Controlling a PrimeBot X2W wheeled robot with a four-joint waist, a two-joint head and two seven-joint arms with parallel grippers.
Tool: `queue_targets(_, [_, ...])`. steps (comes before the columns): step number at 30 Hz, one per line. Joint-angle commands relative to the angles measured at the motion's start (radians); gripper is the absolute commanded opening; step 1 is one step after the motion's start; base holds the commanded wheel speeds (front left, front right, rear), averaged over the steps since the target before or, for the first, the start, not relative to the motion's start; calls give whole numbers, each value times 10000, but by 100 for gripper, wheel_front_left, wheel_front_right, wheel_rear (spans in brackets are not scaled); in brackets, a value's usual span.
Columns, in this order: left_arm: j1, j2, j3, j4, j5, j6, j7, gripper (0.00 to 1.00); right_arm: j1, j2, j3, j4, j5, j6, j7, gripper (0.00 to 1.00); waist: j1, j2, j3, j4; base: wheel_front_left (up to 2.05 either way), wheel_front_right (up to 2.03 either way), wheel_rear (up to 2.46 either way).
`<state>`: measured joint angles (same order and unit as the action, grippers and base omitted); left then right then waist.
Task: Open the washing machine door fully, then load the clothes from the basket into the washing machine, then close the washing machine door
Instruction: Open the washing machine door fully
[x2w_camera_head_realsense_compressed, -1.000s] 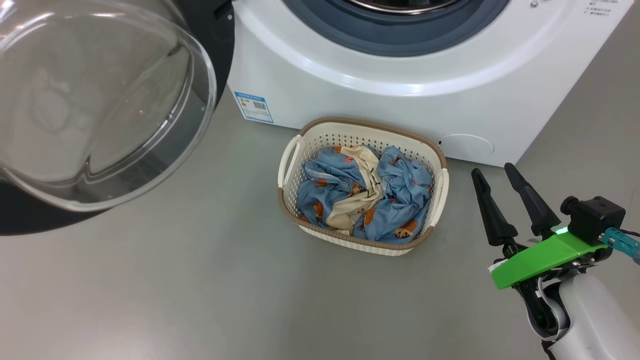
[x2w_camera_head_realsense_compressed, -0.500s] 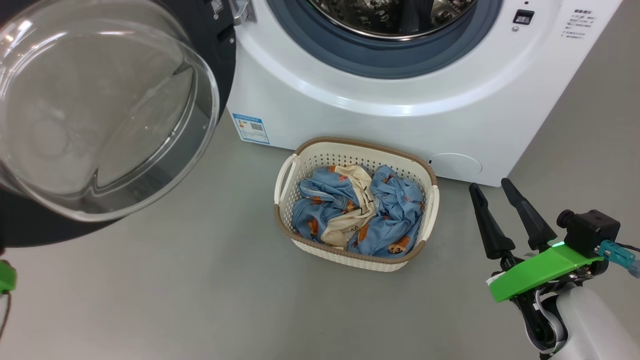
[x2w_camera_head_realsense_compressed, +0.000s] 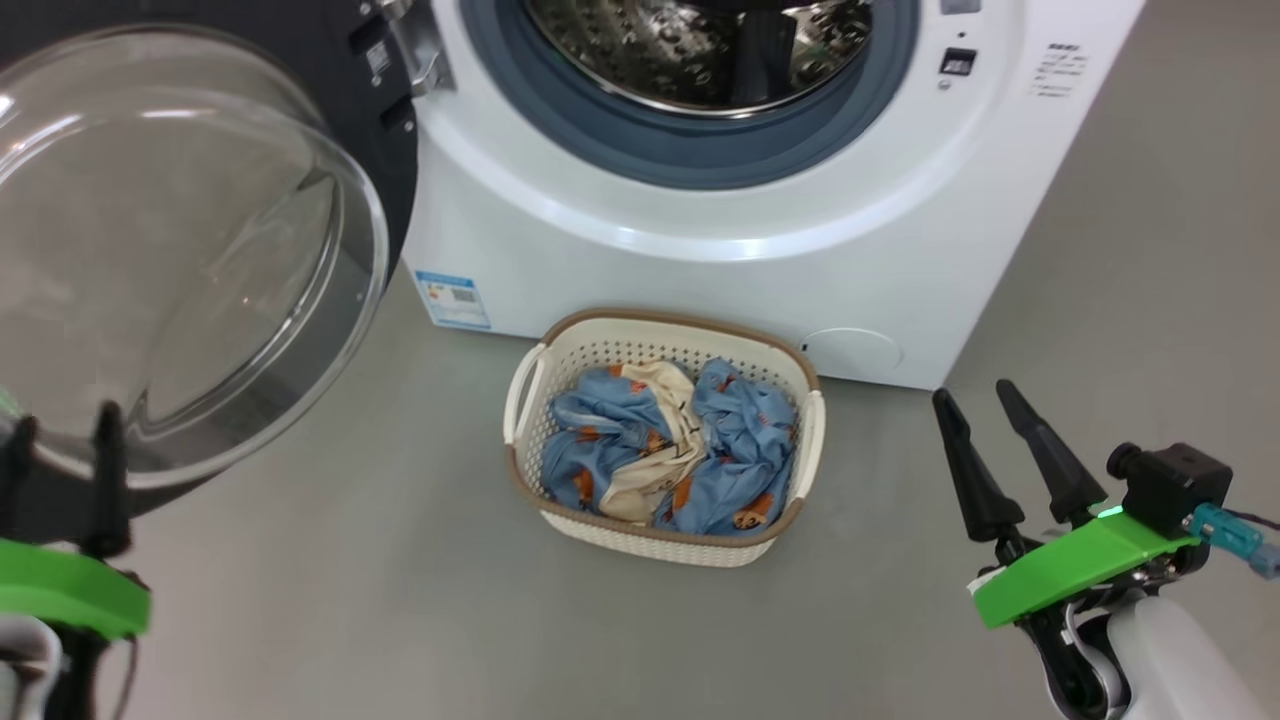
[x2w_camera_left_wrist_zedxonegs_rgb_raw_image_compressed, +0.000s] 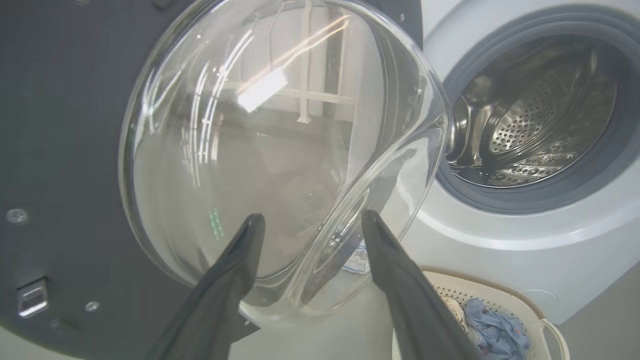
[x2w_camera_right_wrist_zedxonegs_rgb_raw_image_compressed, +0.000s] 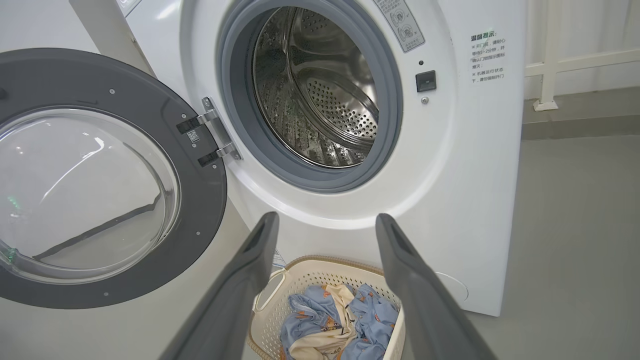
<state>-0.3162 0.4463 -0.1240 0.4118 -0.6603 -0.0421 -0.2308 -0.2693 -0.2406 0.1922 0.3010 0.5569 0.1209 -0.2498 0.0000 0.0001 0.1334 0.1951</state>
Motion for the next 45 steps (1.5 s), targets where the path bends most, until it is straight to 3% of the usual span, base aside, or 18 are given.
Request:
queue_targets(1, [31,394,335,-515,-60,129,-109,100,61,36,269,-301,-21,98,-120,100,0,-1,-251,-305,0,0,0])
queue_targets(10, [1111,-96,-103,-2342,119,592,-95,100,113,46,611,-434,-49,98,-120,100,0,-1,-565,-1139,0,0,0])
queue_targets(20, [1895,-387,-214,-3047,530,1027,-216,100,93,36,683,-423,-113,98,-120,100,0,-1,-810,-1999,0,0,0])
queue_targets(31, [2256,-819,-326,-3355,1114,1030,-298,100,105,-179,535,-482,-266,98,-120,100,0,-1,-890,-2601,0,0,0])
queue_targets(45, [2525,-1320,-123,-3594,1685,977,-308,100,193,-258,282,-564,-428,98,-120,100,0,-1,-1018,-2732,0,0,0])
